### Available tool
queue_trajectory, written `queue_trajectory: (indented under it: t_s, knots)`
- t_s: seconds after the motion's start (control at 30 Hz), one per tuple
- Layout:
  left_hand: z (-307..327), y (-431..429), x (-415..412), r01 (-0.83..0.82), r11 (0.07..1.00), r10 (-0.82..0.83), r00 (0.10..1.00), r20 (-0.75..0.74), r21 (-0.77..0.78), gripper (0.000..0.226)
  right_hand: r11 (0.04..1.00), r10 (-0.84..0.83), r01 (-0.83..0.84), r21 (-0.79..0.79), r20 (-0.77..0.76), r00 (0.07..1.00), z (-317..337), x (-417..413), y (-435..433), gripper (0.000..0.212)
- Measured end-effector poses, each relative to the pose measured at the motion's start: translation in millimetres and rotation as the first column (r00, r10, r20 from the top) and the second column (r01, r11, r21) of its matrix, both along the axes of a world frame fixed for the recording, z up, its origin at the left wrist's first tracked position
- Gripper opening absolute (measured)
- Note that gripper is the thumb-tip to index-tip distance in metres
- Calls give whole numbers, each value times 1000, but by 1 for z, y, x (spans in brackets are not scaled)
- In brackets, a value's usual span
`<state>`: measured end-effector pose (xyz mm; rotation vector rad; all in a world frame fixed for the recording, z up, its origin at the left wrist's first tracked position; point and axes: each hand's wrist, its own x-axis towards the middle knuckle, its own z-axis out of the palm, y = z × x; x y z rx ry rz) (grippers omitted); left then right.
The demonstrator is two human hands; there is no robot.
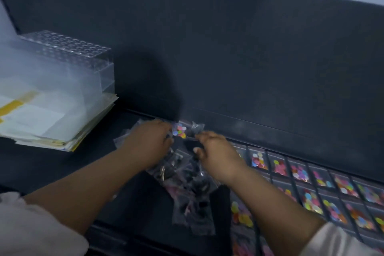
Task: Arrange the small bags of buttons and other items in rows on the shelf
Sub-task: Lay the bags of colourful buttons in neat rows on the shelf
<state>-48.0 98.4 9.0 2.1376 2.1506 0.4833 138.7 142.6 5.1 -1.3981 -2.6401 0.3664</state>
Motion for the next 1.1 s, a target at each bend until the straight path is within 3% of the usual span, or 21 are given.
queue_trajectory:
  t_s: [0.2,0.4,0.67,0.73,0.8,0.9,1.03,1.1]
  knots:
    - [-15,55,-13,69,997,-67,996,60,-27,25,995,-95,95,-24,5,995,-21,-25,37,36]
    - [-35,89,-7,237,970,-236,972,22,-61,18,990,-136,137,-22,16,991,-33,-23,48,34]
    - [-36,90,-13,177,974,-165,982,91,-144,8,985,-167,165,-49,-41,985,-36,-20,42,36]
    - [-35,86,-16,160,974,-143,983,117,-158,15,984,-169,166,-59,-46,985,-35,-20,39,35]
    - [-33,83,-17,91,980,-64,987,147,-179,39,984,-175,172,-50,-56,983,-33,-19,36,35]
    - [-31,82,-18,11,950,28,992,122,-312,58,979,-200,197,-47,-74,977,-29,-15,30,33]
    - [-30,79,-20,36,945,32,979,202,-324,14,964,-203,183,-192,-94,975,-19,-11,13,21]
    - [-33,76,-21,14,959,82,942,325,-284,17,954,-178,141,-265,-121,977,-13,-12,0,15]
